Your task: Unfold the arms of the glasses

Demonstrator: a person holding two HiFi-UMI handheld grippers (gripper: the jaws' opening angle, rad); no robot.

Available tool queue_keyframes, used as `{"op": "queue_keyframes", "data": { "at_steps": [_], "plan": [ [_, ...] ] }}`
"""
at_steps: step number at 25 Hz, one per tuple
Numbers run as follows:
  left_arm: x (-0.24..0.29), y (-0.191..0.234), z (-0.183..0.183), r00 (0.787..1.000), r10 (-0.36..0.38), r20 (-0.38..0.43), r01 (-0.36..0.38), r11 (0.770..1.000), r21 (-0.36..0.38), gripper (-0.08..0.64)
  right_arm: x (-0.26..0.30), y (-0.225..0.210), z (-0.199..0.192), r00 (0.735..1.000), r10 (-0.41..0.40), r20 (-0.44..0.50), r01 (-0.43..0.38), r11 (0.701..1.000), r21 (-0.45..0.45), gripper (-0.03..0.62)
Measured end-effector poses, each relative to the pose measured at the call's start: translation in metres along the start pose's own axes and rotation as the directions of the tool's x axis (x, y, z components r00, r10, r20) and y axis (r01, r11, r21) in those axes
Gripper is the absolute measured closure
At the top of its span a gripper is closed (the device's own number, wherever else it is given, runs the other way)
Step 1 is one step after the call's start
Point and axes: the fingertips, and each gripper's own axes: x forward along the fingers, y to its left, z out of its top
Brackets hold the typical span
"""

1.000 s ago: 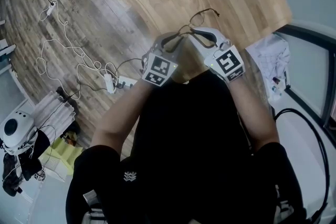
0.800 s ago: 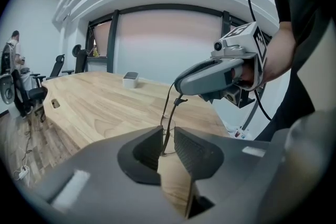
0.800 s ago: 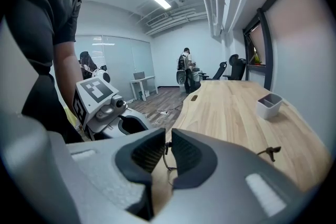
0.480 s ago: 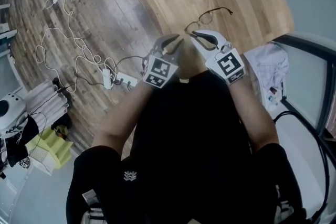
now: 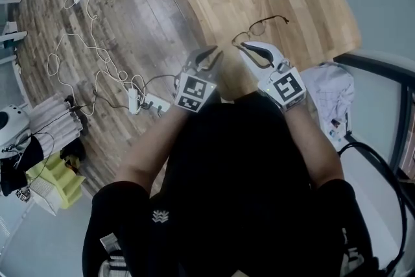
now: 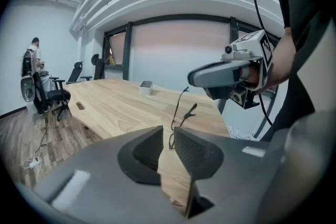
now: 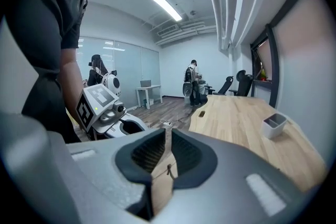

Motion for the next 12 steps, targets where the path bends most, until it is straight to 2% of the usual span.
{"op": "queue_keyframes", "data": {
  "at_steps": [5, 12],
  "plan": [
    [-0.008, 0.02, 0.04, 0.994, 0.078, 0.078, -0.077, 0.997, -0.022, 0.488, -0.024, -0.036, 0.013, 0.994, -0.094, 0.052, 0.094, 0.996, 0.006, 0.555],
    [-0.026, 0.04, 0.096, 0.963, 0.202, 0.178, -0.194, 0.979, -0.057, 0.508, -0.056, -0.077, 0.017, 0.97, -0.213, 0.119, 0.202, 0.974, 0.101, 0.555]
  ]
}}
